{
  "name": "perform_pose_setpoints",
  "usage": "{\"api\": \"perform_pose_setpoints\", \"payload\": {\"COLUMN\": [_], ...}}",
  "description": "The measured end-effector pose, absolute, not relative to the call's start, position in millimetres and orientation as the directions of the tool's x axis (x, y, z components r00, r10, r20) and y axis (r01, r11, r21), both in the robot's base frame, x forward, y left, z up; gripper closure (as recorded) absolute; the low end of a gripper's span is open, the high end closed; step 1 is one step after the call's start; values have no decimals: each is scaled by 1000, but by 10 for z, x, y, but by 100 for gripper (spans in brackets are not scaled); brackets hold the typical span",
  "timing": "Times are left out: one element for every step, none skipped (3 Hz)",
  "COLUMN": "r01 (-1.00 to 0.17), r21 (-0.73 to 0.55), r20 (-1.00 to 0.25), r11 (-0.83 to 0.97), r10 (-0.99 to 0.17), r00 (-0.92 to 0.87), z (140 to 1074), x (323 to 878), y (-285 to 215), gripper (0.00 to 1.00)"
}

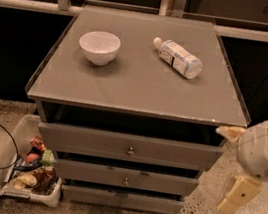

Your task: Open middle drawer

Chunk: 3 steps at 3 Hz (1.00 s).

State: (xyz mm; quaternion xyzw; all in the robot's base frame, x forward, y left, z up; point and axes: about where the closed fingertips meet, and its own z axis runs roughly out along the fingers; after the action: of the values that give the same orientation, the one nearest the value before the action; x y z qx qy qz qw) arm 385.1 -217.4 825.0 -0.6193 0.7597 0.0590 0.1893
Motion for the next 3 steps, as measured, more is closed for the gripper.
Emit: {"api": "perform_pose_setpoints", "payload": {"r01": [-970,-970,-971], "r21": [-162,-163,-172], "r20": [-382,-381,-439], "r11": [181,180,167], "r10": [-918,-919,-895], "r00": [-107,-106,-76], "z": [8225,8224,8024], "x": [3798,3800,3907], "y": [-2137,-2137,-2094], "gripper": [0,0,0]}}
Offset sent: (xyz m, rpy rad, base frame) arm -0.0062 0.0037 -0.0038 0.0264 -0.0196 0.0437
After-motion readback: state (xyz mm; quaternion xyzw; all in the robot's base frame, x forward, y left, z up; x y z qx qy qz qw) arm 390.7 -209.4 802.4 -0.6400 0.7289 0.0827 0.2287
